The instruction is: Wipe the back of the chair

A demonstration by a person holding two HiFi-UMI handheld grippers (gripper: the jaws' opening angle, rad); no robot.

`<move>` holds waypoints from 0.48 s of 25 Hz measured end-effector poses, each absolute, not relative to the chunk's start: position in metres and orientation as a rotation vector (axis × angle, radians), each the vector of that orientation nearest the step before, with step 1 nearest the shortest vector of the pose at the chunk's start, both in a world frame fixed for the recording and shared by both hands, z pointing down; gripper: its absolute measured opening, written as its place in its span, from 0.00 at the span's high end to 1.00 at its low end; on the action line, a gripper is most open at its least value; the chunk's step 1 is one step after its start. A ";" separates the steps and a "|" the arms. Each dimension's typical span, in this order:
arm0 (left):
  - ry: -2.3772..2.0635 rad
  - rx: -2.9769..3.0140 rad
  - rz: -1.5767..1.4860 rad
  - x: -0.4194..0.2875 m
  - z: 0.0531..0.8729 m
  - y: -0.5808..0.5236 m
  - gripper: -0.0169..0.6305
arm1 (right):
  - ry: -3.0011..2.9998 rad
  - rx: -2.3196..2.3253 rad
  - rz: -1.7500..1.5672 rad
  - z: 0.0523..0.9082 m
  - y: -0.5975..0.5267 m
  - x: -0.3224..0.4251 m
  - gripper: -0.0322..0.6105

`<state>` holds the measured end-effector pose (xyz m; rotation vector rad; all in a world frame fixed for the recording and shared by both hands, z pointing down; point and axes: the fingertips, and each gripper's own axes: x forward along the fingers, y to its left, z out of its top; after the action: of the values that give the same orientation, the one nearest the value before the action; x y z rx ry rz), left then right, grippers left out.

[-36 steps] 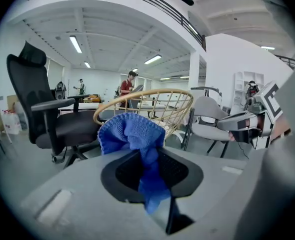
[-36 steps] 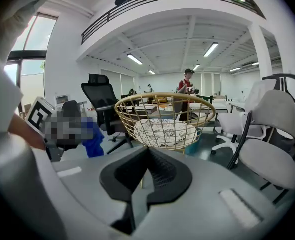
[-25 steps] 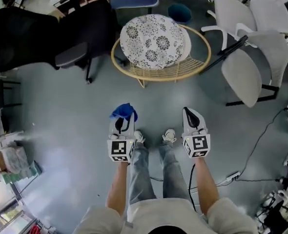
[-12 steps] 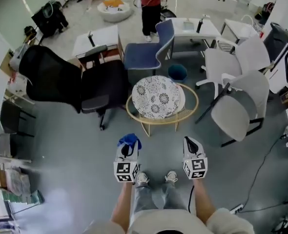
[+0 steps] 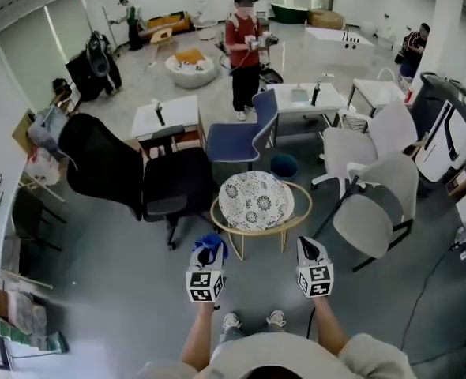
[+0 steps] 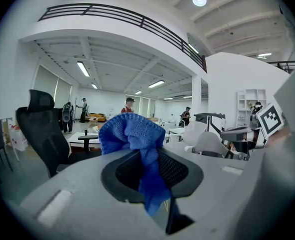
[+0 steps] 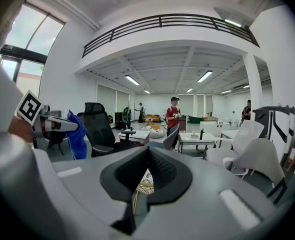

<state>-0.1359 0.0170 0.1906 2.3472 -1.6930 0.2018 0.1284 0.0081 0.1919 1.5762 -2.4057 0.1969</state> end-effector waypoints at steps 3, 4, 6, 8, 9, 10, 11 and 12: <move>-1.689 2.368 0.219 -0.139 0.182 0.018 0.86 | -2.405 1.578 0.179 0.184 0.007 0.131 0.95; -1.693 2.370 0.222 -0.140 0.180 0.018 0.86 | -2.402 1.575 0.170 0.182 0.005 0.132 0.95; -1.701 2.375 0.224 -0.142 0.175 0.017 0.86 | -2.402 1.573 0.153 0.177 0.000 0.135 0.95; -1.709 2.379 0.227 -0.143 0.171 0.017 0.86 | -2.407 1.578 0.137 0.170 -0.002 0.138 0.95; -1.713 2.378 0.223 -0.144 0.169 0.018 0.86 | -2.408 1.583 0.131 0.167 -0.002 0.140 0.95; -1.718 2.376 0.214 -0.144 0.168 0.018 0.86 | -2.410 1.588 0.124 0.165 -0.003 0.142 0.95; -1.720 2.375 0.204 -0.145 0.166 0.017 0.86 | -2.412 1.593 0.115 0.163 -0.005 0.143 0.95; -1.721 2.376 0.196 -0.145 0.164 0.015 0.86 | -2.415 1.597 0.107 0.160 -0.006 0.143 0.95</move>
<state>-0.1454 0.0154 0.1642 2.3761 -1.7210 0.1963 0.1429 -0.0062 0.1600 1.5966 -2.4149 0.1070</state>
